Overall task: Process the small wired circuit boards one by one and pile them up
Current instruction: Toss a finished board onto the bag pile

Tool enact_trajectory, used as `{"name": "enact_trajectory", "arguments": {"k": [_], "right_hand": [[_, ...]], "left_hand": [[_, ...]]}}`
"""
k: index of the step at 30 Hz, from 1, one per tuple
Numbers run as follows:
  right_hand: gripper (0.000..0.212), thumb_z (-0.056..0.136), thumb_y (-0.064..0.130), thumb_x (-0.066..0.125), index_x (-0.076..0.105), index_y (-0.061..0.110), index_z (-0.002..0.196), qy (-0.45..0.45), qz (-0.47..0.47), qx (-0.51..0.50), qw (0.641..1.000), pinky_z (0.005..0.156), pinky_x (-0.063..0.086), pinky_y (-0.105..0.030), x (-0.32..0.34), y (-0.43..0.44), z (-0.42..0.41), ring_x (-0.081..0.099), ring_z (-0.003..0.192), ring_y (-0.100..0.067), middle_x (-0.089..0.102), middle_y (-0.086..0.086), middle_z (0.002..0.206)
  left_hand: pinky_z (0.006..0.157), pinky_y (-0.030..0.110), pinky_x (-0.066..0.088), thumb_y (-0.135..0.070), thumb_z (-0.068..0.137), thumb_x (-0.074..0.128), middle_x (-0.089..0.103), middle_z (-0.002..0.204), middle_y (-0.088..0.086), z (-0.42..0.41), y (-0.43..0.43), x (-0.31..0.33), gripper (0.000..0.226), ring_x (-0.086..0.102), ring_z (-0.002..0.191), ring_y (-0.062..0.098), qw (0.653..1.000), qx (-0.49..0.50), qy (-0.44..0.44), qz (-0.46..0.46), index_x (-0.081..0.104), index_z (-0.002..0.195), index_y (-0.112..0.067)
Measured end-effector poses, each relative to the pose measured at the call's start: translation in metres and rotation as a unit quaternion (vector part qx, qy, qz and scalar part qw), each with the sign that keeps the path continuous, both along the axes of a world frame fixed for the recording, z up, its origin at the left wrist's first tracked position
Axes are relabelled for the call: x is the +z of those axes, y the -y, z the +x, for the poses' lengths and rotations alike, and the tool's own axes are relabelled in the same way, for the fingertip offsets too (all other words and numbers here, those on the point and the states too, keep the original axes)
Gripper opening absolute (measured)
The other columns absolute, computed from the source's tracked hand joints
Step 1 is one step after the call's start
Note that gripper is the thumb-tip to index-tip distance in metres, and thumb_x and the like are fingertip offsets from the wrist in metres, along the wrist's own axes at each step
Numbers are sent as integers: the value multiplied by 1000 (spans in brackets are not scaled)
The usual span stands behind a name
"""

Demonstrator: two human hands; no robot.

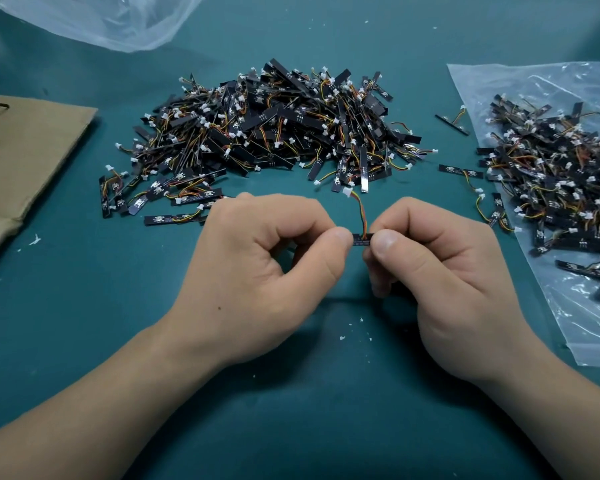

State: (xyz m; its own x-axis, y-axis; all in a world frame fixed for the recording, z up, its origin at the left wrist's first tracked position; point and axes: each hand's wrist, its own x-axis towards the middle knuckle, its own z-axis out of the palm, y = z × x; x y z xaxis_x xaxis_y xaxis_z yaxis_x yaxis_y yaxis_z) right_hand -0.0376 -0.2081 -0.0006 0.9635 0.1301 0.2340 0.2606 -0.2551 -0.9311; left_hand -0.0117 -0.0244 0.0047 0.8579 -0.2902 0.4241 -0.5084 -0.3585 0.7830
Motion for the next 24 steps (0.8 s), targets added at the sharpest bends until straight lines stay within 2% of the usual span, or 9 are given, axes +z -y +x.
{"name": "enact_trajectory", "arguments": {"k": [2,12,18,22,24], "right_hand": [[23,92,30,52,59,17,75,-6,2,5,1000,55,42,-30,0,1,0,50,57,-21,59,-3,62],[24,93,30,54,59,18,73,1,-16,25,1000,56,44,-39,1,0,-1,52,59,-25,60,-3,64],[24,92,30,55,60,17,74,-3,-7,19,1000,53,42,-36,1,1,0,49,55,-26,57,-7,61],[24,91,31,54,58,19,70,-11,-11,49,999,49,38,-29,2,3,-1,45,50,-21,51,-9,56],[28,91,31,52,52,19,66,-20,-23,69,997,49,35,-31,2,4,-1,42,51,-20,47,-9,55]], "left_hand": [[58,24,37,-25,89,59,49,53,0,0,0,0,33,46,55,18,1000,-1,5,14,63,60,-10],[51,31,33,-24,85,54,38,50,4,-1,0,2,34,39,51,20,1000,-4,-10,2,52,56,-9],[50,25,32,-24,87,56,38,50,2,-1,0,2,33,39,49,19,1000,-5,-5,6,53,56,-11],[49,16,28,-24,84,54,41,49,0,-1,-1,2,33,36,48,6,998,-20,-51,-43,55,56,-6],[48,18,29,-24,83,53,42,50,3,-1,0,2,31,36,48,6,997,-36,-57,-43,56,56,-7]]}}
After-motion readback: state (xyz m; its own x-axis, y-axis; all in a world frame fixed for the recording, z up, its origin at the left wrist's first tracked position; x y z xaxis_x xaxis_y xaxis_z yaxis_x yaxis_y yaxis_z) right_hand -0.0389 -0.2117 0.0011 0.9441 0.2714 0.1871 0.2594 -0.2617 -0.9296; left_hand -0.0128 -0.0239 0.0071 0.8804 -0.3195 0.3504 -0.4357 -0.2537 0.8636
